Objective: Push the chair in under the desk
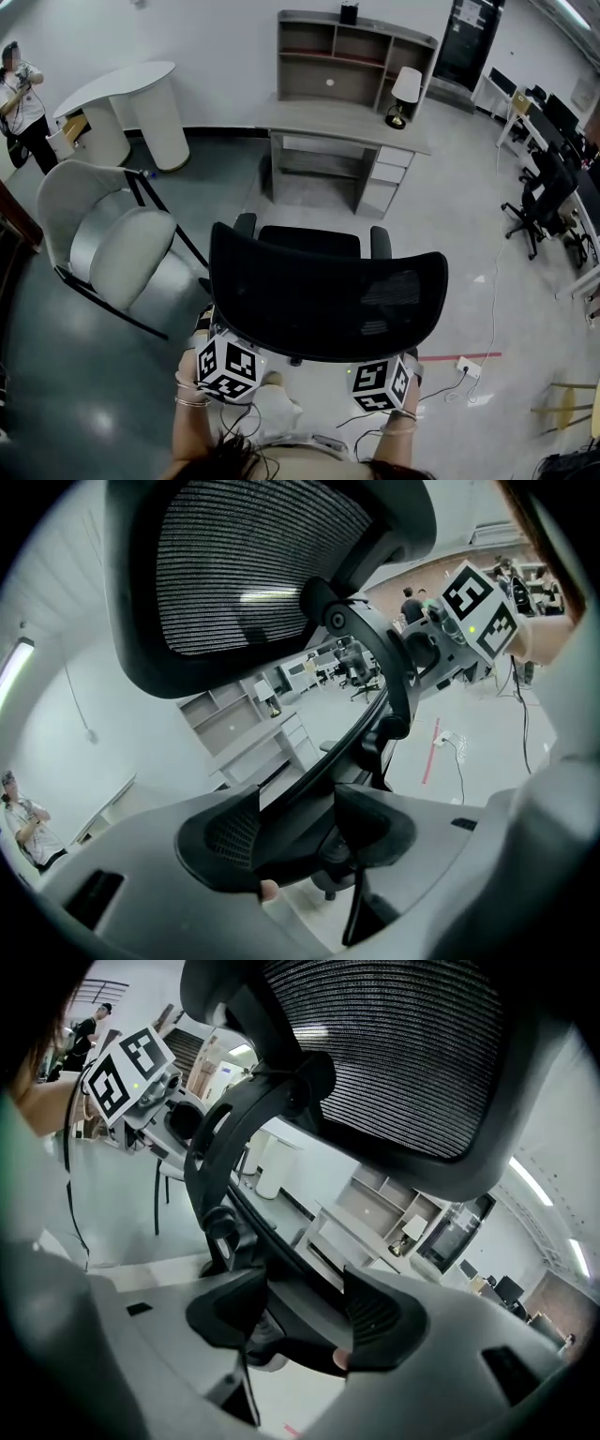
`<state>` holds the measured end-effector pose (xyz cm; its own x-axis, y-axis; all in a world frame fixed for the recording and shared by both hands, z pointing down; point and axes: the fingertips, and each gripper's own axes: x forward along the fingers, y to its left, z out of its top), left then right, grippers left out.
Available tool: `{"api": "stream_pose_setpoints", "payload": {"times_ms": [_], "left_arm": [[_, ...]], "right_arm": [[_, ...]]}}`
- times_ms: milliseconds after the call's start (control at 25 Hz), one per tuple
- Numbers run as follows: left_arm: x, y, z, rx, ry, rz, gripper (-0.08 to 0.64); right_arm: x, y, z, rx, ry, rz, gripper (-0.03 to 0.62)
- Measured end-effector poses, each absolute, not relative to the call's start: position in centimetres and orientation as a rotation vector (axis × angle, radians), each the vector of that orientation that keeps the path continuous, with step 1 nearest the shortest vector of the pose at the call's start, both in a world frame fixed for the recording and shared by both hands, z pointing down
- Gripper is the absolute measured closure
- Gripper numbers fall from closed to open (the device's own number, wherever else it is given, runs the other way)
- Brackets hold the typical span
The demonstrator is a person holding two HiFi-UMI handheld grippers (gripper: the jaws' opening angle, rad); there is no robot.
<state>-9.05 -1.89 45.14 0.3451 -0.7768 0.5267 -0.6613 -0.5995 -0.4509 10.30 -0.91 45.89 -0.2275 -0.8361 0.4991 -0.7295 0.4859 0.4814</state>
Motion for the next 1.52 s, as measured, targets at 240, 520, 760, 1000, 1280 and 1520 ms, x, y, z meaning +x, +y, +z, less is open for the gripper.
{"api": "stream_pose_setpoints", "payload": {"times_ms": [240,520,760,1000,1280,1520], "left_arm": [[-8.5,-3.3,45.2,-2.448,1.302,-1.103,0.324],[-7.9,-5.1,45.2,-2.487,1.288,-1.144,0.324],[-7.2,-6.5,45.2,-2.471,1.272,-1.148,0.324],[-7.3,-8.5,45.2,-2.484,1.233,-1.152,0.324],[-6.7,-10.1,45.1,-2.556,1.162,-1.155,0.324],[-6.2,-11.3,45.3,-2.542,1.081,-1.186,0.324]], "right_arm": [[10.8,-2.2,46.0,1.297,-2.001,-0.187,0.339],[11.6,-4.2,46.3,1.270,-1.971,-0.148,0.339],[12.3,-5.7,46.3,1.270,-1.954,-0.139,0.339],[12.1,-7.4,46.0,1.292,-1.969,-0.157,0.339],[12.9,-9.3,46.2,1.295,-1.957,-0.122,0.339],[13.4,-10.7,46.3,1.300,-1.961,-0.120,0.339]]}}
